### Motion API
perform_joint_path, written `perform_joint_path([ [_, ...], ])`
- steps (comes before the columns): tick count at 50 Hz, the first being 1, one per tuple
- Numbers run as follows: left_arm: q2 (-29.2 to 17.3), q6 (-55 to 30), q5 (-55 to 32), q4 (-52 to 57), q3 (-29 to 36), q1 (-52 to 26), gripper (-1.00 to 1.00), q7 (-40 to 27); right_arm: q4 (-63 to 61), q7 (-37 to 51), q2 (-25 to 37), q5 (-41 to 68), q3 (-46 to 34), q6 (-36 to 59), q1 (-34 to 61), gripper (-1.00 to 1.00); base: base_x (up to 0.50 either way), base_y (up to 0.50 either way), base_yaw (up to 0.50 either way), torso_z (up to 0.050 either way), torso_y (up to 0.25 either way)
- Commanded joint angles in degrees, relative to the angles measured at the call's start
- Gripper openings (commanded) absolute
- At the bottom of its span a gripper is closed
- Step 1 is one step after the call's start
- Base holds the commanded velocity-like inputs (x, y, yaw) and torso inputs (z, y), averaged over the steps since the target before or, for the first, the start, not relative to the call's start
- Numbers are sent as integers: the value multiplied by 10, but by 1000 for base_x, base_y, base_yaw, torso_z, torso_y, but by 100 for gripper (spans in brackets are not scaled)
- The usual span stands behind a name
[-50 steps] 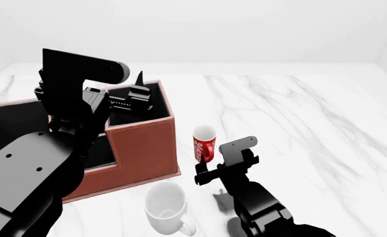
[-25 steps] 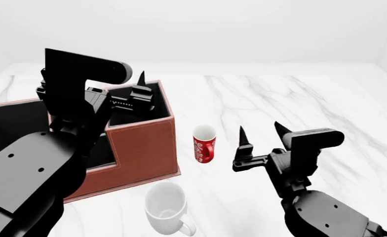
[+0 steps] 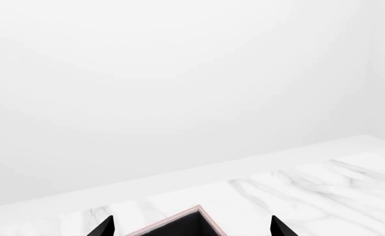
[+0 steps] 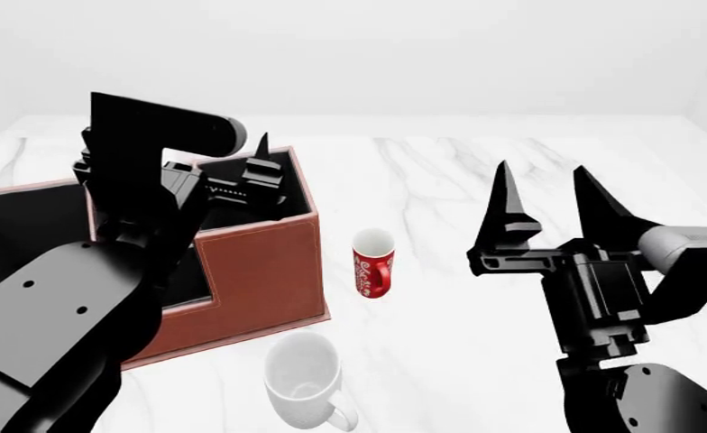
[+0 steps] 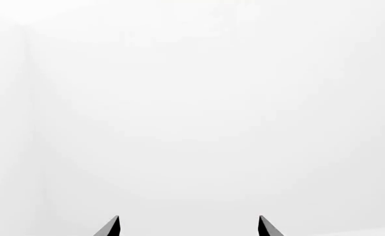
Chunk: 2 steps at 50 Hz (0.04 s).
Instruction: Pick up the red mug and place it to the right of the caddy.
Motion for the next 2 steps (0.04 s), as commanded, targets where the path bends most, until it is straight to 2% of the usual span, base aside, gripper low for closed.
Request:
perform_joint_path([
  [1, 12, 2, 8, 2, -12, 0, 100, 10, -12, -12, -8, -10, 20, -6, -1, 100, 0, 0, 0, 0, 0],
  [2, 12, 1, 7, 3, -11, -2, 100, 10, -12, -14, -9, -9, 20, -5, -1, 100, 0, 0, 0, 0, 0],
])
